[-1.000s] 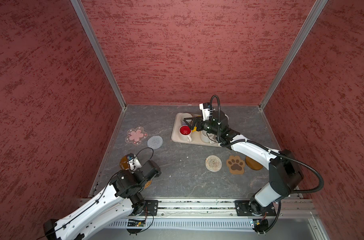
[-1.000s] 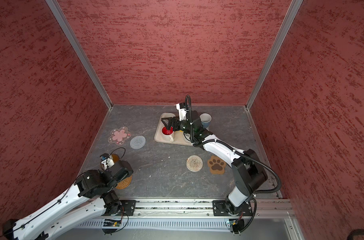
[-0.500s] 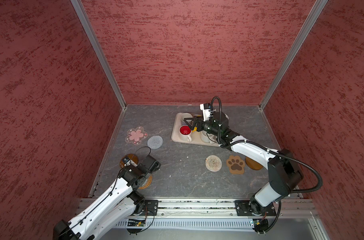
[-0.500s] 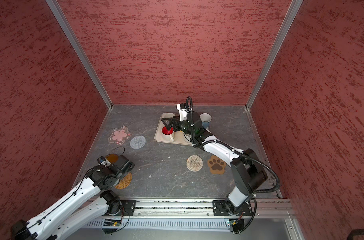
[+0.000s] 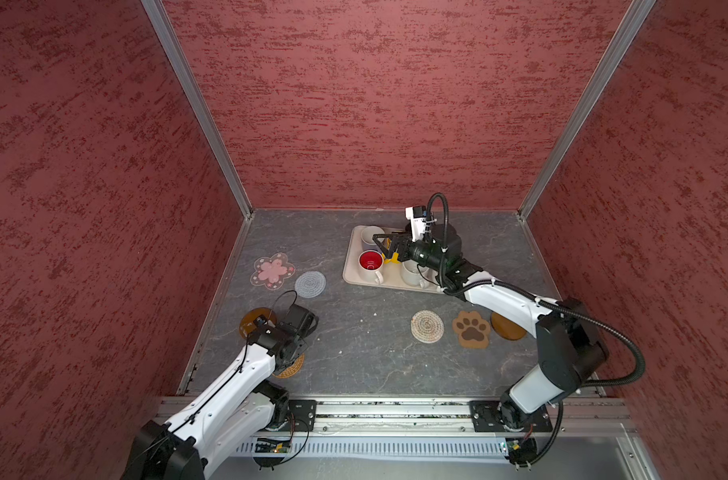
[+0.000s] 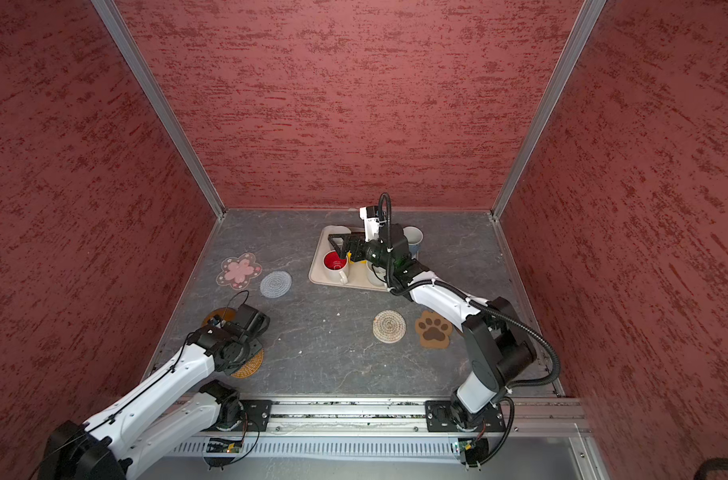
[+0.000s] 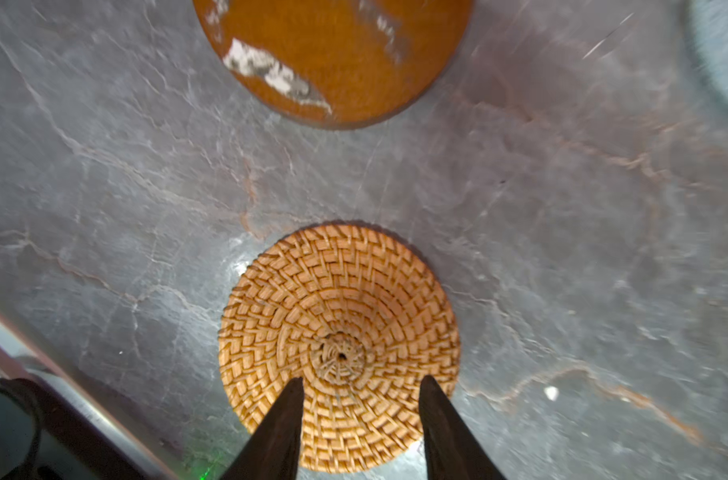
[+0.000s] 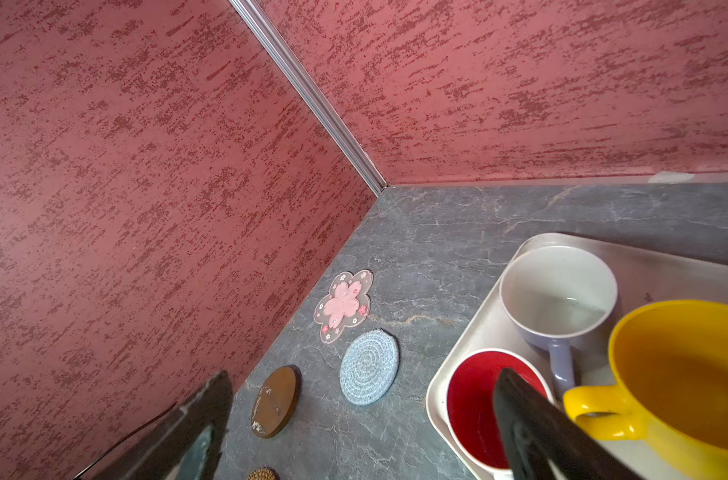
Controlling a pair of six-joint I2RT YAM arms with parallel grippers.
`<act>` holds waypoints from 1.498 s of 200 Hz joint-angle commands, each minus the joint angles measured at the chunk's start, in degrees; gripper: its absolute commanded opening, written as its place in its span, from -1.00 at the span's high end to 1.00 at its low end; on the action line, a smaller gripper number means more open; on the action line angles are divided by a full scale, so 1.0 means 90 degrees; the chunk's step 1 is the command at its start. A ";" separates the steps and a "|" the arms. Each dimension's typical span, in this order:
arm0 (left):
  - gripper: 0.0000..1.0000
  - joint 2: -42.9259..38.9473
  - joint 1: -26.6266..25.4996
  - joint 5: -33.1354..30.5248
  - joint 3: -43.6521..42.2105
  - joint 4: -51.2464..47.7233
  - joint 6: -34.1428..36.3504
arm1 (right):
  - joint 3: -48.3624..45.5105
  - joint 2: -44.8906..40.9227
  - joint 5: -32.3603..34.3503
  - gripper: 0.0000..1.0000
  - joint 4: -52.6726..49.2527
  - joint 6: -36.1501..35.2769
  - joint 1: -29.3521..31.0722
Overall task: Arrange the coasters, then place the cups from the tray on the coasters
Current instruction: 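Lower the left gripper onto the centre of the rattan coaster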
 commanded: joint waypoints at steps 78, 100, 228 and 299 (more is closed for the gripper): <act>0.45 0.0501 0.0188 0.0359 -0.0020 0.0633 0.0438 | -0.0062 -0.0016 -0.0100 -0.97 0.0349 0.0154 -0.0150; 0.39 0.0645 0.0188 0.0367 0.0024 0.0671 0.0459 | -0.0084 -0.0005 -0.0132 -0.97 0.0411 0.0204 -0.0177; 0.31 0.1575 -0.0189 0.1131 0.0128 0.1685 0.0435 | -0.0189 -0.0060 -0.0209 -0.97 0.0540 0.0358 -0.0307; 0.31 0.2723 -0.1392 0.1187 0.0823 0.2459 0.0068 | -0.0363 -0.0265 -0.0148 -0.97 0.0476 0.0323 -0.0356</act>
